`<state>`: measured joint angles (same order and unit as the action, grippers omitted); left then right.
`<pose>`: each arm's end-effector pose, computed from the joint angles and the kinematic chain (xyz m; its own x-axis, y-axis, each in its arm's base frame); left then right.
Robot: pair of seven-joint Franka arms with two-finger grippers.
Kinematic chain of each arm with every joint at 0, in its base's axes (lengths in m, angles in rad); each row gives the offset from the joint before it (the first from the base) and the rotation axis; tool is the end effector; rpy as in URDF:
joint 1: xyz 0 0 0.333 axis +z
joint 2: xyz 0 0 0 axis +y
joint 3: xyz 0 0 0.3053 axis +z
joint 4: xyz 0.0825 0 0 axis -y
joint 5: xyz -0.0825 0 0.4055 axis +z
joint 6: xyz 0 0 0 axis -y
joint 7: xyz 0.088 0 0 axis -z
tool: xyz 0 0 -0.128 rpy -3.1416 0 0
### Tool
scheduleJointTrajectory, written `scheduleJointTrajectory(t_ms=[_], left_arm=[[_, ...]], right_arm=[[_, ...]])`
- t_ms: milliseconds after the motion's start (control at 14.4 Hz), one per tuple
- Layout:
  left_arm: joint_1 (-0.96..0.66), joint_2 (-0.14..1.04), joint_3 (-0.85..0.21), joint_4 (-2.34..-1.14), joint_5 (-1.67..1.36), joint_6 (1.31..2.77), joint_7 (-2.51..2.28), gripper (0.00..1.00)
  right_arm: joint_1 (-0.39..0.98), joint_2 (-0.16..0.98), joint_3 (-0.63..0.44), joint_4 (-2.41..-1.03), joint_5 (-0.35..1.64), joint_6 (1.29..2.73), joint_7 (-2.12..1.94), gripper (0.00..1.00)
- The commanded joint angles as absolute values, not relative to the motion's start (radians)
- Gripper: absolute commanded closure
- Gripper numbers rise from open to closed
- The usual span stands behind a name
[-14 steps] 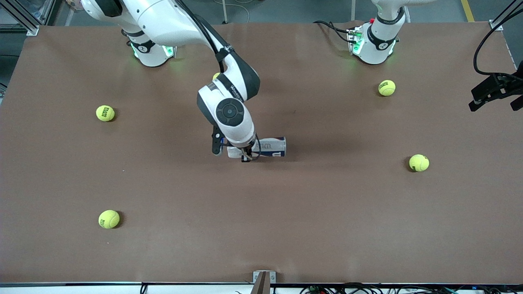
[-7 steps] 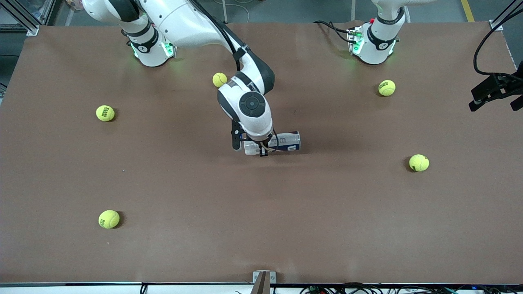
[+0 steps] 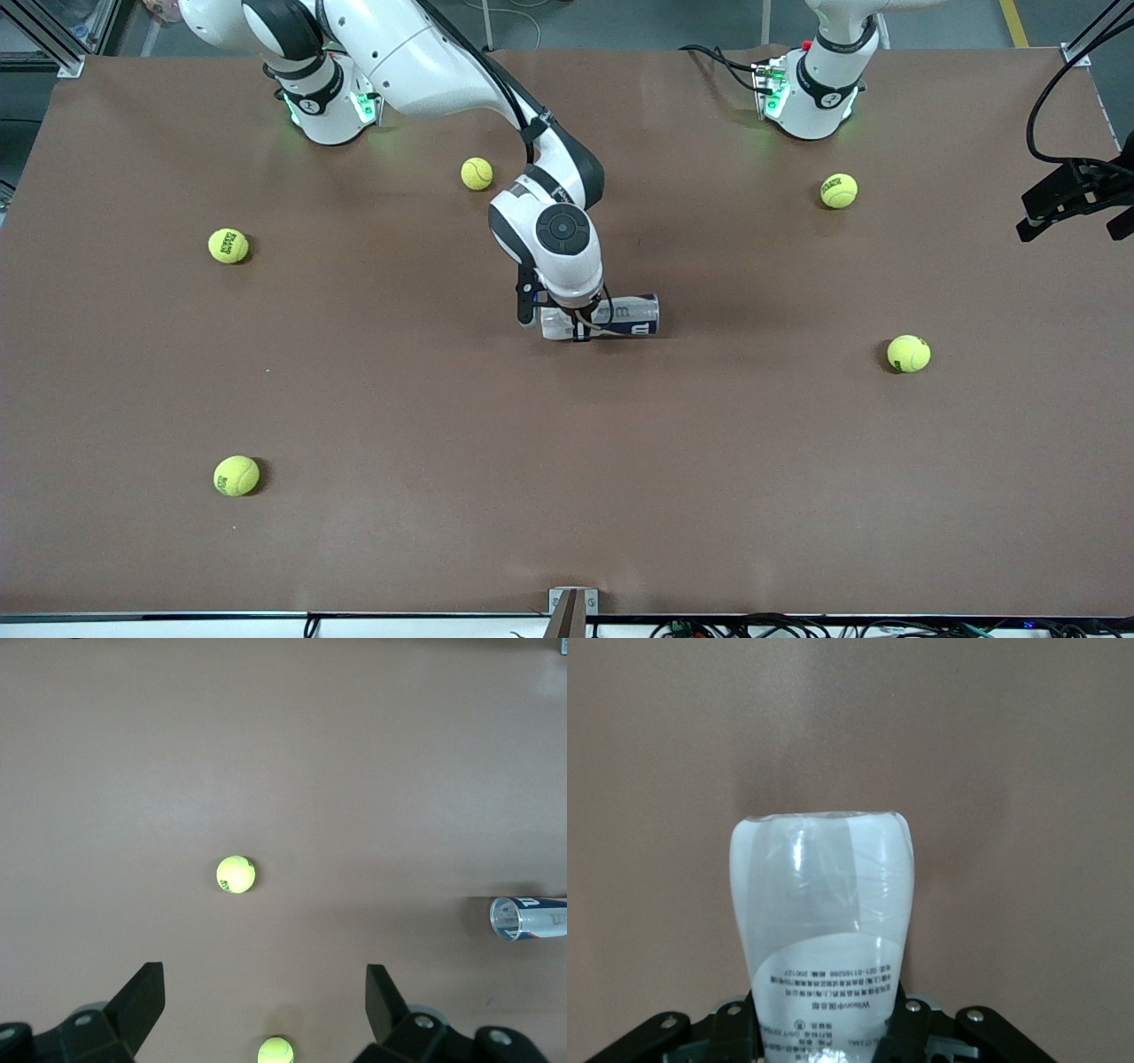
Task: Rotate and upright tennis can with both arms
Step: 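Carry the can with the right gripper to the table's middle, then open the right gripper and withdraw while the left gripper reaches in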
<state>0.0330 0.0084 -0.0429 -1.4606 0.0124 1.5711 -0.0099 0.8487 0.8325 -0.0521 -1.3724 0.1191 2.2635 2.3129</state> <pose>0.5807 -0.0040 0.6425 0.9948 0.0001 0.1020 0.0012 -0.9999 -0.0110 0.5175 0.5464 0.1817 -0.0005 -0.9966 -0.0819 -1.0000 0.0009 -0.0043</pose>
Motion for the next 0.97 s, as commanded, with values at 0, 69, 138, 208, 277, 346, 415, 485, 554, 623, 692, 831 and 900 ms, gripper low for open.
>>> scheduleJointTrajectory(t_ms=[0, 69, 138, 208, 277, 346, 415, 485, 554, 623, 692, 831, 900], left_arm=[[0.029, 0.014, -0.040, -1.447, 0.006, 1.572, -0.009, 0.00], [0.029, 0.014, -0.040, -1.447, 0.006, 1.572, -0.009, 0.00], [0.029, 0.014, -0.040, -1.447, 0.006, 1.572, -0.009, 0.00], [0.029, 0.014, -0.040, -1.447, 0.006, 1.572, -0.009, 0.00], [0.029, 0.014, -0.040, -1.447, 0.006, 1.572, -0.009, 0.00], [0.029, 0.014, -0.040, -1.447, 0.006, 1.572, -0.009, 0.00], [0.029, 0.014, -0.040, -1.447, 0.006, 1.572, -0.009, 0.00], [0.029, 0.014, -0.040, -1.447, 0.006, 1.572, -0.009, 0.00], [0.029, 0.014, -0.040, -1.447, 0.006, 1.572, -0.009, 0.00], [0.029, 0.014, -0.040, -1.447, 0.006, 1.572, -0.009, 0.00], [0.029, 0.014, -0.040, -1.447, 0.006, 1.572, -0.009, 0.00], [0.031, 0.014, -0.040, -1.447, 0.006, 1.572, -0.009, 0.00], [0.031, 0.014, -0.040, -1.447, 0.006, 1.572, -0.009, 0.00]], right_arm=[[0.874, 0.873, -0.063, -1.348, 0.095, 2.313, 2.382, 0.49], [0.871, 0.877, -0.063, -1.348, 0.095, 2.316, 2.382, 0.32], [0.862, 0.882, -0.063, -1.347, 0.095, 2.315, 2.375, 0.00], [0.858, 0.881, -0.063, -1.339, 0.095, 2.310, 2.370, 0.00], [0.856, 0.881, -0.063, -1.316, 0.097, 2.292, 2.372, 0.00], [0.854, 0.877, -0.063, -1.295, 0.097, 2.249, 2.370, 0.00], [0.845, 0.877, -0.061, -1.255, 0.098, 2.200, 2.370, 0.00], [0.835, 0.877, -0.060, -1.215, 0.100, 2.139, 2.368, 0.00], [0.830, 0.874, -0.058, -1.177, 0.100, 2.082, 2.368, 0.00], [0.830, 0.871, -0.055, -1.158, 0.101, 2.047, 2.368, 0.00], [0.830, 0.859, -0.054, -1.152, 0.101, 2.022, 2.367, 0.00], [0.827, 0.838, -0.051, -1.152, 0.104, 1.991, 2.350, 0.00], [0.818, 0.821, -0.051, -1.140, 0.107, 1.958, 2.308, 0.00]])
